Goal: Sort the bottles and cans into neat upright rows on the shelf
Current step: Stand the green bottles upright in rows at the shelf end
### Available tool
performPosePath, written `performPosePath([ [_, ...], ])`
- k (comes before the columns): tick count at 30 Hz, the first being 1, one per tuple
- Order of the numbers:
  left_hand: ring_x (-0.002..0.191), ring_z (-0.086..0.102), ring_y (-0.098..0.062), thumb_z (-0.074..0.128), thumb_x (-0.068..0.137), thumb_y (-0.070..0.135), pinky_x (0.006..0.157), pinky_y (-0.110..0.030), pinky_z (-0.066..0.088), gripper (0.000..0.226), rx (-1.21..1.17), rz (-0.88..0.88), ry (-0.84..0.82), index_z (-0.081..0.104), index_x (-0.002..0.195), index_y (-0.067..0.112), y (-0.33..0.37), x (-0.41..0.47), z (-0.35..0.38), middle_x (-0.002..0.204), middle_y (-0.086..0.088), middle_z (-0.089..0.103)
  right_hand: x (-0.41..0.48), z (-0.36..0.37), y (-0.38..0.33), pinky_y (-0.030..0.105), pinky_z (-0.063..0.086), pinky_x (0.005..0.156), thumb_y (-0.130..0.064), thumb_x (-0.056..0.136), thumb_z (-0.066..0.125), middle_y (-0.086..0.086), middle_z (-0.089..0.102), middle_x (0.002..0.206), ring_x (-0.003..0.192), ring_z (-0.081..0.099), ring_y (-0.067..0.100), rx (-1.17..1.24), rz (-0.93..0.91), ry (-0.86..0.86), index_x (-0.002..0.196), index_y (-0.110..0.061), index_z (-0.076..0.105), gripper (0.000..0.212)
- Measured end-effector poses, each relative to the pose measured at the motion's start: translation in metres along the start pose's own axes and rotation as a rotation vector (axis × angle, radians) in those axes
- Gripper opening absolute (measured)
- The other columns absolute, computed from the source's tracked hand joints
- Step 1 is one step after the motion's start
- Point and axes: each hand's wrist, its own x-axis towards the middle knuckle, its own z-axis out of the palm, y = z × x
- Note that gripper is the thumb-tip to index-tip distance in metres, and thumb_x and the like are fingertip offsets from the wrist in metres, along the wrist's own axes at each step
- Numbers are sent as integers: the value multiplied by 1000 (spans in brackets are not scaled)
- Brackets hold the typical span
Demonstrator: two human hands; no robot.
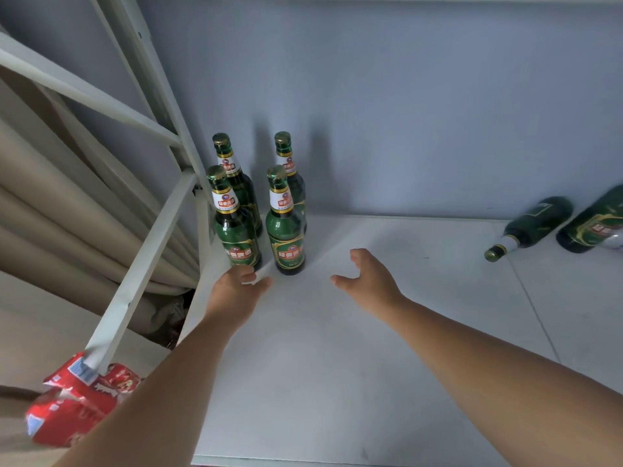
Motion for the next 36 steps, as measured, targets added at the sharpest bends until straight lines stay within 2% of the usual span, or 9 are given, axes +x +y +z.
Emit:
performPosePath([
  [3, 106, 63, -17, 74, 88, 41, 80, -28, 49, 49, 6, 11, -63, 63, 129, 18, 12, -10, 24, 124, 4, 68, -6, -22, 19, 23, 39, 88, -43, 87, 74, -1, 44, 152, 130, 52, 20, 6, 30, 21, 148, -17, 40, 75],
  [7, 100, 63, -11, 75, 89, 38, 66, -17, 43, 40, -1, 39, -158, 64, 123, 21, 37, -20, 60, 117, 7, 68, -11, -62, 46, 24, 37, 91, -43, 86, 74, 0, 47, 149, 134, 48, 18, 17, 72, 81, 146, -17, 41, 73],
  [11, 104, 65, -11, 76, 88, 37, 71, -20, 45, 29, 17, 96, -238, 64, 112, 27, 69, -29, 102, 109, 9, 69, -18, -105, 77, 27, 40, 98, -44, 86, 73, 0, 50, 146, 132, 50, 18, 8, 105, 129, 144, -16, 43, 72],
  [17, 94, 62, -5, 73, 90, 41, 67, -16, 43, 35, 97, 207, -346, 66, 119, 23, 123, -43, 164, 107, 12, 67, -35, -167, 127, 28, 42, 100, -42, 87, 72, 0, 51, 146, 130, 52, 18, 29, 161, 204, 145, -17, 43, 69],
  [21, 96, 62, -7, 72, 90, 42, 75, -22, 44, 38, 138, 268, -389, 68, 120, 20, 162, -50, 206, 110, 9, 70, -41, -204, 162, 31, 42, 103, -41, 87, 72, 2, 52, 145, 132, 50, 20, 39, 205, 258, 144, -16, 44, 68],
  [24, 98, 65, -10, 72, 90, 42, 83, -27, 46, 42, 153, 288, -413, 68, 123, 17, 188, -56, 235, 113, 5, 72, -43, -227, 187, 29, 42, 99, -40, 88, 71, 1, 53, 143, 130, 51, 19, 45, 250, 283, 141, -15, 45, 64],
  [28, 99, 66, -10, 72, 89, 43, 82, -27, 48, 44, 147, 297, -467, 67, 124, 17, 217, -66, 276, 107, 9, 69, -40, -255, 225, 30, 42, 100, -40, 86, 72, 0, 54, 141, 129, 51, 17, 94, 302, 319, 141, -15, 46, 66],
  [32, 104, 64, -9, 73, 88, 46, 85, -26, 46, 45, 198, 333, -489, 64, 125, 21, 238, -68, 313, 122, 6, 67, -30, -283, 260, 29, 42, 98, -40, 86, 72, 1, 54, 141, 128, 52, 18, 126, 328, 348, 140, -15, 47, 65],
  [36, 116, 59, -14, 73, 88, 44, 86, -25, 42, 54, 317, 396, -441, 57, 135, 23, 258, -65, 344, 132, 1, 56, -10, -307, 283, 30, 42, 100, -39, 85, 75, 6, 54, 141, 128, 53, 21, 173, 340, 414, 142, -11, 46, 69],
])
